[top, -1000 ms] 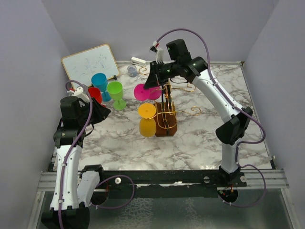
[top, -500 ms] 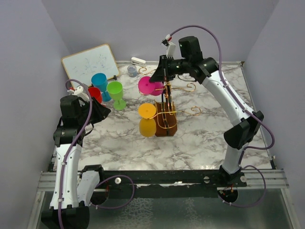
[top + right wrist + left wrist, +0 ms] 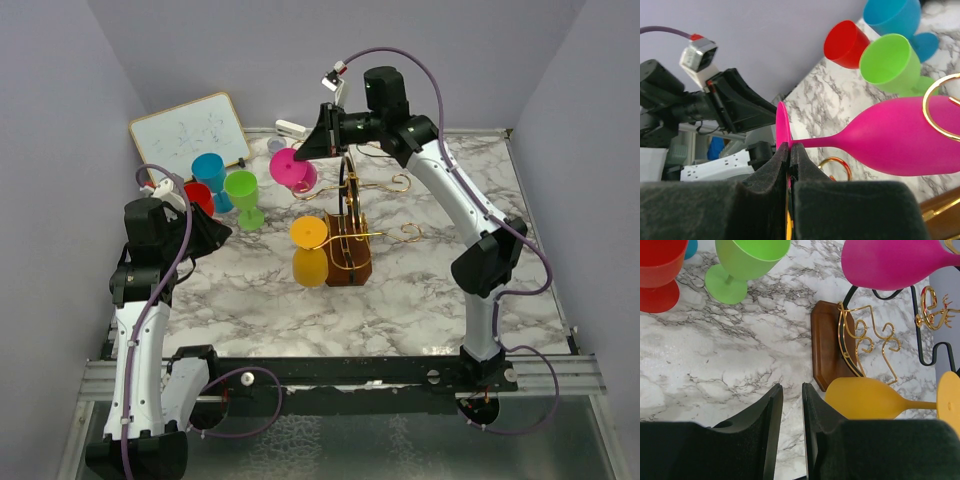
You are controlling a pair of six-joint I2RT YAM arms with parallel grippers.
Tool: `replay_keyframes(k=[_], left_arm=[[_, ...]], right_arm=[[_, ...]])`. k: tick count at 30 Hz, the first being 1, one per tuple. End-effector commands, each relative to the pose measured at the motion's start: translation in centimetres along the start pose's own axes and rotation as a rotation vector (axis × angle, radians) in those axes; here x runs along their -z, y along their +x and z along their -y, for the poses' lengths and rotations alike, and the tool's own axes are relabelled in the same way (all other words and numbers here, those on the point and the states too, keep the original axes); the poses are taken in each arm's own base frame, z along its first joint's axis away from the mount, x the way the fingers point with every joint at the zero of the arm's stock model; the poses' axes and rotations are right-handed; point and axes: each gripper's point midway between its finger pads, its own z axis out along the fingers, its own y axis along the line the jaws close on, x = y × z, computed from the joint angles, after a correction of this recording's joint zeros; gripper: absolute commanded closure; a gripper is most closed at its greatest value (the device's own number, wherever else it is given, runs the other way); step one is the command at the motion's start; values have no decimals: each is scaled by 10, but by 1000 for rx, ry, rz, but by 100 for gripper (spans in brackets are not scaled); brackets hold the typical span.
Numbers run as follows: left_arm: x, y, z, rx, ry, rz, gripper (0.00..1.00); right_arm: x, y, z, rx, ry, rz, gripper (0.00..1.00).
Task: Take the wine glass off the wine glass rack
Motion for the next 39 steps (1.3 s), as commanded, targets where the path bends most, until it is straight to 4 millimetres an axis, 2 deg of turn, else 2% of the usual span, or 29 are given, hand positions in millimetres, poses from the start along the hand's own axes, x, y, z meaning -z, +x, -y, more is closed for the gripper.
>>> replay_keyframes(k=[1,10,14,17,21,23,24,26,29,33,39], left_arm=[[2,-5,5,-8,16,16,75],[3,-6,6,-2,14,24,75],[4,-8,9,-1,21,23,75],[6,-14,14,-1,35,31,75],[9,-27,25,-6,60,49,75],[11,-36,34,-6,85,57,74],[13,-42,41,-3,106,61,74],[17,-58,59,1,159,73,74],[25,-81,90,10,264,78,74],[33,-103,131,68,448,67,72],[50,-118,162,223,650,130,70]], right_arm=[[15,-18,-53,89,-177,38,99],[40,-16,-114,150,-467,20,99],[64,-18,-151,331,-551,56,99],[82,-20,-170,536,-519,121,99],[88,-12,-176,921,-272,245,99],[86,1,-167,1105,-98,268,99],[95,11,-175,1209,-60,287,99],[101,32,-175,1364,-15,317,99],[120,53,-179,1512,2,405,99],[136,75,-173,1619,27,378,99],[142,120,-155,1740,61,322,99]])
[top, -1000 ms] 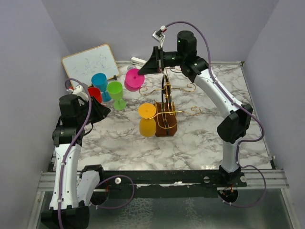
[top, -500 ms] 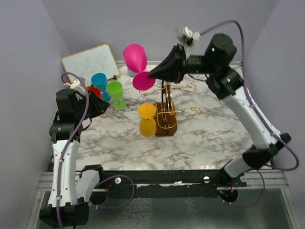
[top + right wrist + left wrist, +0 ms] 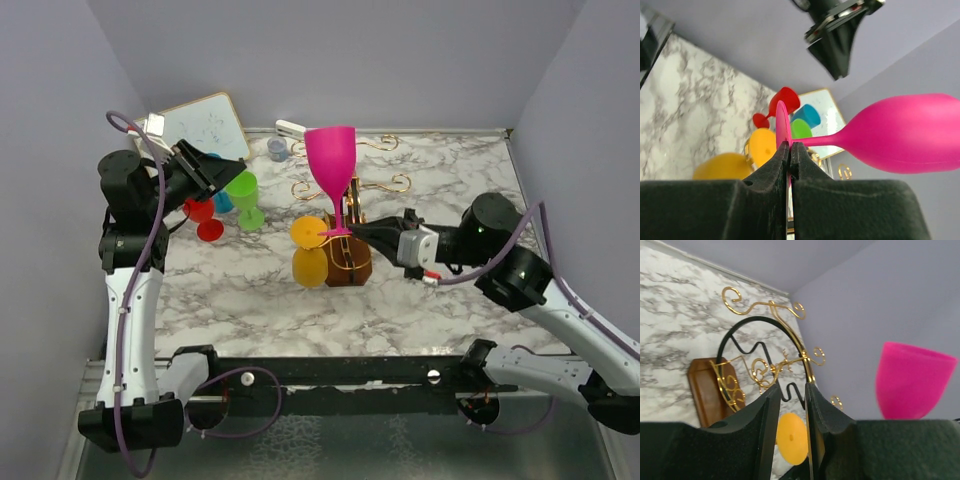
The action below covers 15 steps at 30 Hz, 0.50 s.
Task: Take the wine glass off the wine glass rack
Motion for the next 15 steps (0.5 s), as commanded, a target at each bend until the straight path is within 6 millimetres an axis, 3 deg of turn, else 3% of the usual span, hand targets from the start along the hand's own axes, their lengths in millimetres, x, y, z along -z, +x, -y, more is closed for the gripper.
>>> replay_keyframes(k=[1,6,15], left_arm=[[10,-2,54,95,225,12,70],[21,23,59,136,193,-30,69],[59,60,97,163,235,-187,67]], right_arm=[[16,12,-21,178,27,-59,99],[21,33,-76,252,-79,-67,99],[14,45,-131,416,-243,-89,99]])
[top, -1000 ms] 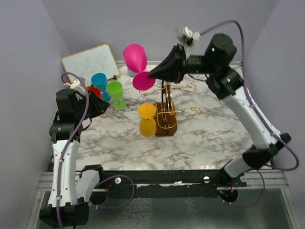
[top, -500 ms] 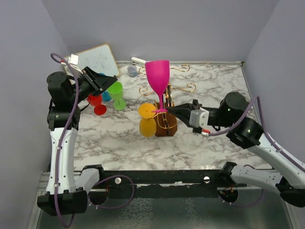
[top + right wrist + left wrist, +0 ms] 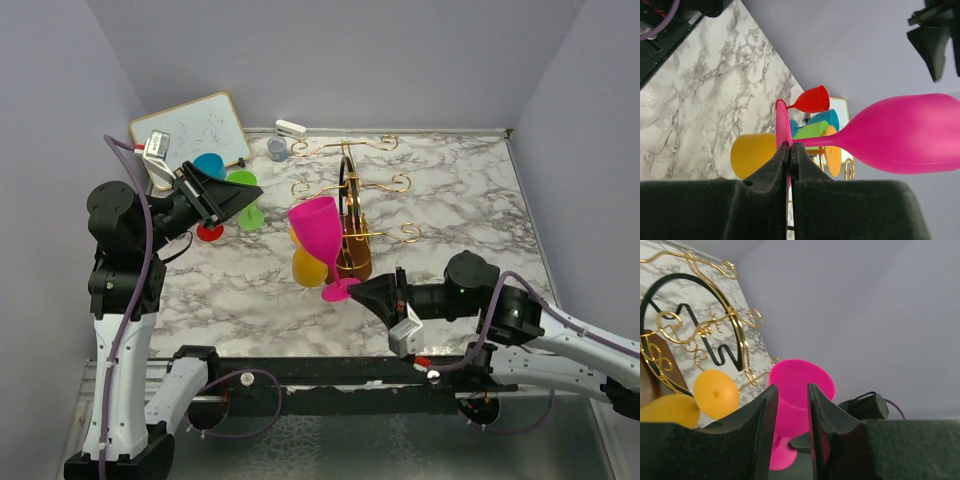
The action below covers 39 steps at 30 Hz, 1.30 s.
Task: Take the wine glass off the wine glass rack
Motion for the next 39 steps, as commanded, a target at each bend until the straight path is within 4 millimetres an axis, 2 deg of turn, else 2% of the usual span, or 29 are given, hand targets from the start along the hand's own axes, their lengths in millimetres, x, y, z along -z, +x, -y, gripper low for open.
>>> replay_keyframes(k=[1,3,8,12,15,23,35,39], left_arm=[[16,27,25,36,34,-129,66],[22,35,26,34,19,-163,66],[33,57,13,47,-37,-260,64],[44,68,6,24,-93,-296,62],[49,78,-7,28,-131,-332,55],[58,108,-47,98,-211,-400,51],[55,110,-58,116,-231,-399,51],[56,113,-62,123,-241,-404,50]], right_arm=[[-11,4,-17,138,-67,-64,99],[-16,5,-27,169,-95,-71,99],[-25,9,-50,221,-146,-89,99],[-23,10,-56,234,-149,-95,99],[-22,12,-62,235,-163,-102,99],[-24,12,-64,245,-176,-105,99],[-31,14,-74,278,-214,-118,99],[-32,14,-71,308,-201,-123,99]])
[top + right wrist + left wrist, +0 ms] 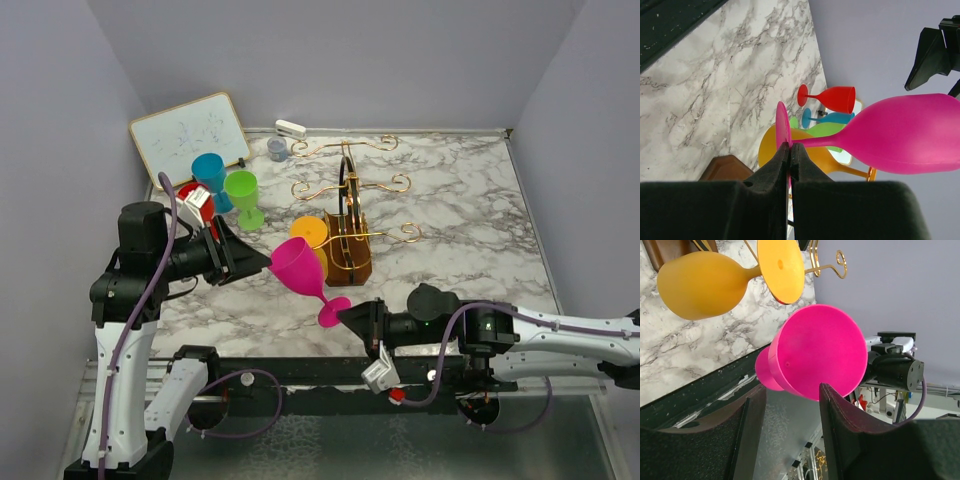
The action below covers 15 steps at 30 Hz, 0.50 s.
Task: Take the wine glass off the wine glass rack
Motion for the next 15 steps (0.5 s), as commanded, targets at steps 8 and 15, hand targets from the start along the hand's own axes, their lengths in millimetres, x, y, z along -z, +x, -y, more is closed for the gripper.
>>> replay_keyframes(k=[8,15], left_arm=[[-3,6,-8,2,-2,-18,51],[-3,7,-10,7,-6,-19,50]], right_arm=[[-6,1,10,113,29,-38,99],[-17,0,4,161,7,-55,99]])
